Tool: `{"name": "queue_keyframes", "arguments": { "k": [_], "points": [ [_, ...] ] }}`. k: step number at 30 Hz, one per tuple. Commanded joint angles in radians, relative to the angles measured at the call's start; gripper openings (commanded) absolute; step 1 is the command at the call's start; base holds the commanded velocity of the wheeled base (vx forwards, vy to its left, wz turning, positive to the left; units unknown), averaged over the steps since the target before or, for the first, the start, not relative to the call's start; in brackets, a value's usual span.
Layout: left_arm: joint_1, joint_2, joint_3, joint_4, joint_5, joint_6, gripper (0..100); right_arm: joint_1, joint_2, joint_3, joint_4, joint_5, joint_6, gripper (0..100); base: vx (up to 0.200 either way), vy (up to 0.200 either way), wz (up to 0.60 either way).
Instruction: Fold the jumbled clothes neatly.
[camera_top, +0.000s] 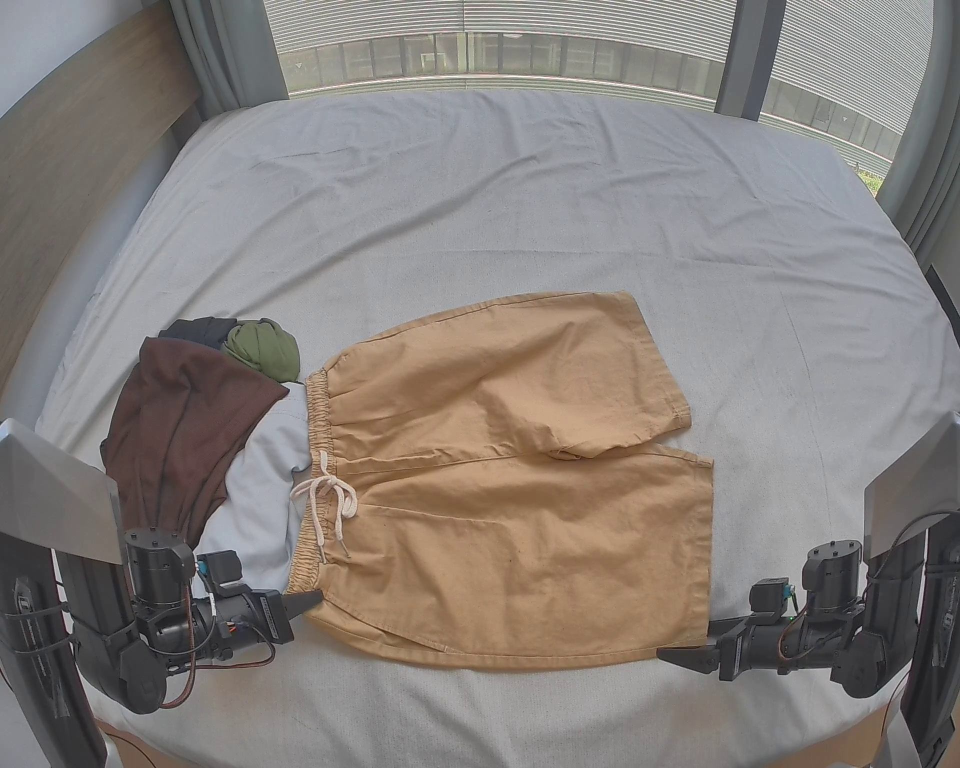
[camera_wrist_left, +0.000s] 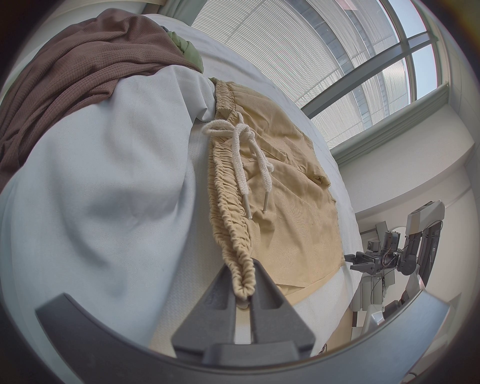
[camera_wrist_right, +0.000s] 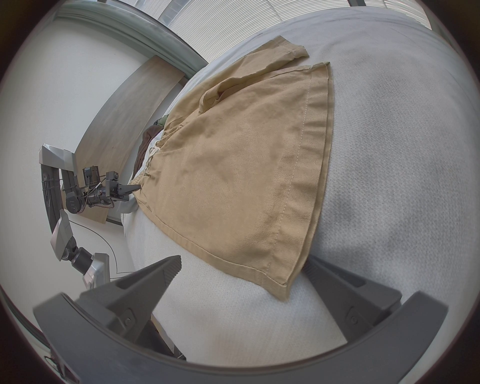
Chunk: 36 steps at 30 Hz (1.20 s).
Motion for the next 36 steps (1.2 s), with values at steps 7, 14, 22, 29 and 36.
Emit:
{"name": "queue_keyframes", "arguments": {
  "k": [7, 14, 22, 29, 36],
  "points": [
    [0.0, 0.002, 0.0, 0.0, 0.0, 0.0, 0, 0.001, 0.0, -0.006, 0.002, -0.007, 0.0, 0, 0.0, 0.0, 0.0],
    [-0.001, -0.001, 0.0, 0.0, 0.0, 0.0, 0, 0.001, -0.001, -0.011, 0.002, -0.009, 0.002, 0, 0.0, 0.0, 0.0],
    [-0.001, -0.02, 0.02, 0.0, -0.009, 0.0, 0, 0.002, -0.049, 0.017, 0.007, -0.009, 0.0, 0, 0.0, 0.0, 0.0],
    [-0.021, -0.052, 0.106, 0.0, -0.031, 0.0, 0, 0.012, -0.093, 0.028, 0.013, -0.009, -0.003, 0, 0.0, 0.0, 0.0],
    [-0.02, -0.043, 0.109, 0.019, -0.034, -0.002, 0, 0.005, -0.151, 0.029, 0.137, -0.009, -0.038, 0, 0.0, 0.0, 0.0]
  ]
}}
